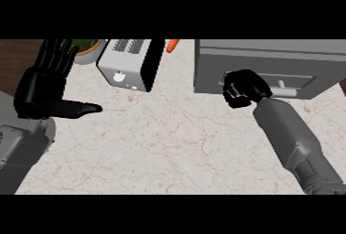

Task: Pick up the cup, place it into the drawer and close the drawer

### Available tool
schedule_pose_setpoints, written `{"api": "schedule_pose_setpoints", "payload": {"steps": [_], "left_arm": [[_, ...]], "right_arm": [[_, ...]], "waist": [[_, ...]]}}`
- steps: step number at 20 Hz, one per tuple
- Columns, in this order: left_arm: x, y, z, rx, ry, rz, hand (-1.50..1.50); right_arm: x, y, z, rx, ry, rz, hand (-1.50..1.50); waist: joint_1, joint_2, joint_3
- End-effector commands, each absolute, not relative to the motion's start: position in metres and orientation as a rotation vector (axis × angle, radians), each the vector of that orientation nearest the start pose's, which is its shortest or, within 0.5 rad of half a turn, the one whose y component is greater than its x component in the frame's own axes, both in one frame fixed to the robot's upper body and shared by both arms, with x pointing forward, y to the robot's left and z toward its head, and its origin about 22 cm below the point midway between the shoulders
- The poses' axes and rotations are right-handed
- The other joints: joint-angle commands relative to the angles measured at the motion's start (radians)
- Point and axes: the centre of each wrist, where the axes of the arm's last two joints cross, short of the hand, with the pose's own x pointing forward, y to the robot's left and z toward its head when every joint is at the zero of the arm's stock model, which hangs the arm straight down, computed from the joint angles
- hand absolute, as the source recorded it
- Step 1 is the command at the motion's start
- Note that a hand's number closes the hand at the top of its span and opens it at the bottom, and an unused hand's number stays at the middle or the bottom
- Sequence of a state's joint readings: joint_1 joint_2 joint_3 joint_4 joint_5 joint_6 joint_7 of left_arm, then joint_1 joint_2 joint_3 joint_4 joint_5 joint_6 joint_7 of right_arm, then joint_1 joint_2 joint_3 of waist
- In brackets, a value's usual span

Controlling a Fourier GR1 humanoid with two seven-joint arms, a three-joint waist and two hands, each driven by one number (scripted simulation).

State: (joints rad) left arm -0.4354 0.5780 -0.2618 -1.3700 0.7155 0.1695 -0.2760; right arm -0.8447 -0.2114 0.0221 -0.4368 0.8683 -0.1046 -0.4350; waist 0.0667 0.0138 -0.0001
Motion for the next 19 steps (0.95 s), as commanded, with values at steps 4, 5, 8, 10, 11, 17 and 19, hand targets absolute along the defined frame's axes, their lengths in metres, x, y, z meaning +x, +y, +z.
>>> {"api": "schedule_pose_setpoints", "payload": {"steps": [4, 5, 8, 10, 11, 17, 19], "left_arm": [[0.333, 0.277, 0.105, -0.224, -1.910, -0.052, -1.50], [0.333, 0.272, 0.103, -0.218, -1.915, -0.043, -1.50], [0.326, 0.278, 0.084, -0.246, -1.885, -0.046, -1.50], [0.333, 0.271, 0.094, -0.237, -1.894, -0.068, -1.50], [0.331, 0.269, 0.092, -0.264, -1.899, -0.044, -1.50], [0.331, 0.266, 0.087, -0.262, -1.897, -0.056, -1.50], [0.331, 0.260, 0.086, -0.267, -1.898, -0.046, -1.50]], "right_arm": [[0.429, -0.261, 0.032, -0.600, -1.465, 1.165, 1.50], [0.430, -0.262, 0.034, -0.585, -1.484, 1.142, 1.50], [0.436, -0.270, 0.049, -0.586, -1.489, 1.143, 1.50], [0.437, -0.261, 0.047, -0.570, -1.513, 1.095, 1.50], [0.442, -0.266, 0.059, -0.567, -1.527, 1.075, 1.50], [0.438, -0.289, 0.061, -0.562, -1.561, 1.059, 1.50], [0.435, -0.281, 0.050, -0.549, -1.577, 1.043, 1.50]], "waist": [[0.044, 0.032, 0.004], [0.029, 0.026, 0.004], [0.045, 0.030, 0.003], [0.047, 0.037, 0.005], [0.050, 0.034, 0.004], [0.044, 0.038, 0.004], [0.052, 0.039, 0.005]]}}
